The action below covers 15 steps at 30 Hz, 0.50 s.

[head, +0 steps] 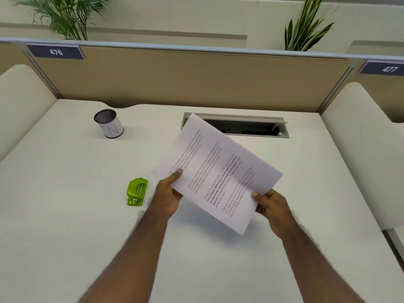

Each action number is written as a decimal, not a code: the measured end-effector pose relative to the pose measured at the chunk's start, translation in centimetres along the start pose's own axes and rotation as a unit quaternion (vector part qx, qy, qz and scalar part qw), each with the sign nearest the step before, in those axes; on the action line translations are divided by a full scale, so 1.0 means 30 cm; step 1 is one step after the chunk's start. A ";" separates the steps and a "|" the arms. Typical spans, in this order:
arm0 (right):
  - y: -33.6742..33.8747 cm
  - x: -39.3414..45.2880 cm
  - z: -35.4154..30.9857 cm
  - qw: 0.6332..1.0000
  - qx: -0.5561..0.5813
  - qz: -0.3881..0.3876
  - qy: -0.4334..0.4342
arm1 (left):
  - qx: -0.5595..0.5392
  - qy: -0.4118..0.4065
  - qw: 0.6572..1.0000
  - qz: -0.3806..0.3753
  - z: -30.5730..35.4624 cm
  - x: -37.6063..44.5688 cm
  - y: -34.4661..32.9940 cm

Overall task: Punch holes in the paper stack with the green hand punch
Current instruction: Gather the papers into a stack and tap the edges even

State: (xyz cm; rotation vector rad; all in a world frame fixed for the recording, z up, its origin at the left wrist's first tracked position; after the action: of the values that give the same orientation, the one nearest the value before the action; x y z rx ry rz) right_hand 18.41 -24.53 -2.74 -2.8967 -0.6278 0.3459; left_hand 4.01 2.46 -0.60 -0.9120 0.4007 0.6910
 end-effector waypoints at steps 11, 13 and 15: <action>0.078 0.024 -0.180 0.989 -0.114 -0.017 0.093 | 0.389 -0.093 0.916 -0.026 0.201 -0.012 0.000; 0.079 0.029 -0.188 0.988 -0.114 -0.012 0.106 | 0.389 -0.103 0.915 -0.023 0.195 -0.006 0.000; 0.084 0.025 -0.172 0.987 -0.121 -0.005 0.106 | 0.392 -0.105 0.914 -0.009 0.173 0.006 0.020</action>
State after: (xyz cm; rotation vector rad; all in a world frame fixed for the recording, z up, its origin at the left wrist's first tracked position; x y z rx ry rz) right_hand 21.38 -27.01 1.57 -3.0989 -0.6921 -0.0449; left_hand 3.87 7.07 1.86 -0.0751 0.4263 0.5315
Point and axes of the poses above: each hand's wrist, its own x-axis towards the middle knuckle, its own y-axis out of the back of the hand, z = x × y, the point moved 6 cm from there along x, towards the middle knuckle, and after that the axes turned 12 degrees about y, right-handed, at the moved point
